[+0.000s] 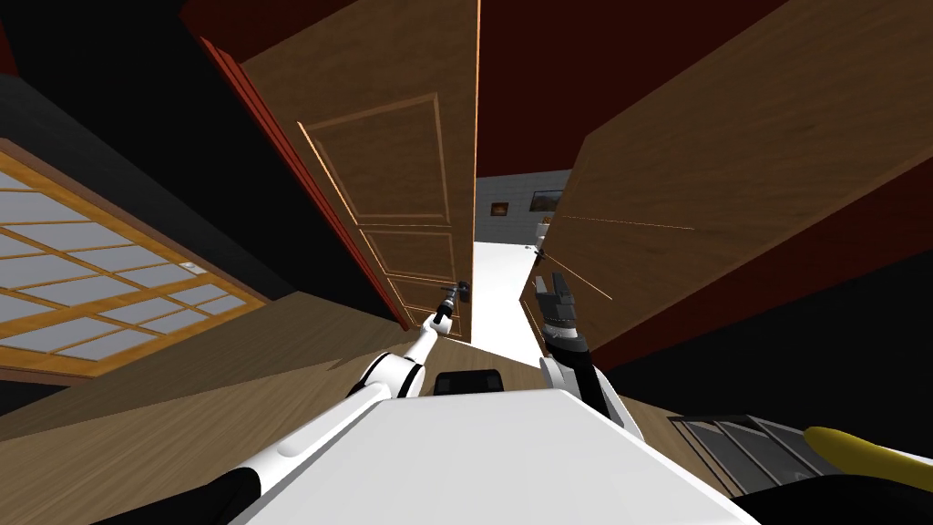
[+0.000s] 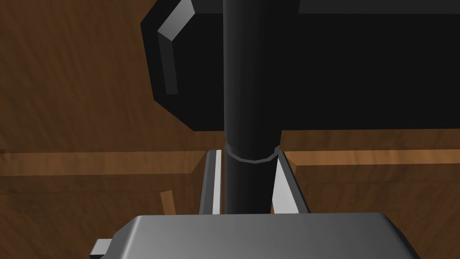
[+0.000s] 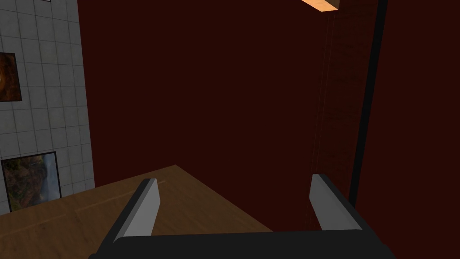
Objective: Push the door open
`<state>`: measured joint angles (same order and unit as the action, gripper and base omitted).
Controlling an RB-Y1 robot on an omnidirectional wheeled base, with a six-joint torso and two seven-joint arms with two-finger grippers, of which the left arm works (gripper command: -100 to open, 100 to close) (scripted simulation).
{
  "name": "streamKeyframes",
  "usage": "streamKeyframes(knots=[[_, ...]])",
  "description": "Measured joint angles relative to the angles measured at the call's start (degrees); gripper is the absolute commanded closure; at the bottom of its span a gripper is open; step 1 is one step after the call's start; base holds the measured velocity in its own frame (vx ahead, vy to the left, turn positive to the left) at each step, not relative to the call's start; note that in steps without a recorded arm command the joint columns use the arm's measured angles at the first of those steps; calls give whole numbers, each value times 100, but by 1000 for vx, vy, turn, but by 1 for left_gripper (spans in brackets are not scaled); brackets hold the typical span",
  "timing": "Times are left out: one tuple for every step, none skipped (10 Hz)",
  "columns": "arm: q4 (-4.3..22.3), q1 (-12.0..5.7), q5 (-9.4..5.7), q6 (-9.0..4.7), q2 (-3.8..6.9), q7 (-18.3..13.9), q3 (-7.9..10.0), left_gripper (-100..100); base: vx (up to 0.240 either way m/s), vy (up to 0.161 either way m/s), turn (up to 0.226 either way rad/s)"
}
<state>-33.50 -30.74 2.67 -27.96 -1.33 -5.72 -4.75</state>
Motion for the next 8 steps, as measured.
streamKeyframes(knots=[[-3,41,-5,3,13,8,12,100,129,-65,34],[-81,114,-7,61,22,22,22,100,138,-94,30],[-162,159,-11,122,64,12,24,100,104,-78,31],[-172,136,-21,138,79,24,57,100,59,-31,3],[8,6,-40,34,89,38,99,100,95,-60,8],[30,9,-53,-19,115,51,132,100,124,-119,40],[-218,163,-46,91,161,41,118,100,90,-93,51],[-134,115,-62,77,170,60,164,100,143,-100,43]])
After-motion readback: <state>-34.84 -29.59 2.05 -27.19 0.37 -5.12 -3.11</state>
